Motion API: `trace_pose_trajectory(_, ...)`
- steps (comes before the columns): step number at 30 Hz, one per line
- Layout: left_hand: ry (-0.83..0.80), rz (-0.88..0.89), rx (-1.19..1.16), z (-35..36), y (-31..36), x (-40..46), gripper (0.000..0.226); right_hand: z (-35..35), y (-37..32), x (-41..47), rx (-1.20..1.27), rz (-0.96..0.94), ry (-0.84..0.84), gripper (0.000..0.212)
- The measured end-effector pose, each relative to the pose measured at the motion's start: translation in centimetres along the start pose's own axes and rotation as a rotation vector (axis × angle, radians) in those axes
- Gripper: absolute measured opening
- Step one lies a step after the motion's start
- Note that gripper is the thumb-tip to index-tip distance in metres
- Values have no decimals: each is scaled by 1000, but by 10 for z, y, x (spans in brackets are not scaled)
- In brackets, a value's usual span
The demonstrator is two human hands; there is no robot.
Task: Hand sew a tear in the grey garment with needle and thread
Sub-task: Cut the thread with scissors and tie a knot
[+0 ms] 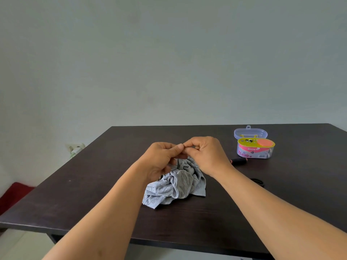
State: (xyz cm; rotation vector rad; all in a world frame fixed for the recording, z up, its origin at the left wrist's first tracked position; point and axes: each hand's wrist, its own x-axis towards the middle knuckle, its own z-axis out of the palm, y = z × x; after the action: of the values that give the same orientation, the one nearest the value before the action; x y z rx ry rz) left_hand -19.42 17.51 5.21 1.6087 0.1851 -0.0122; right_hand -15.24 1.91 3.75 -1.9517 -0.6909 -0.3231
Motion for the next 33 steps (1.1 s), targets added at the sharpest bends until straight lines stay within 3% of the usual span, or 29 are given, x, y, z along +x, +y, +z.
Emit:
trace_pose_trajectory(6, 44, -13, 81, -5, -1, 3, 19, -3, 3, -2, -21, 3, -77, 7)
trace_pose_trajectory(15, 287, 103, 164, 2, -1, 13, 30, -8, 2, -1, -17, 66, -65, 10)
trace_pose_trajectory(20, 497, 107, 158, -18, -5, 21, 29, -25, 13, 2, -4, 158, -57, 9)
trace_pose_trajectory(29, 660, 12, 168, -40, -18, 27, 30, -66, 36, -4, -53, 307, -58, 7)
trace_pose_trajectory(33, 734, 40, 203, -46, -19, 29, 42, -82, 51, -10, -76, 382, -42, 8)
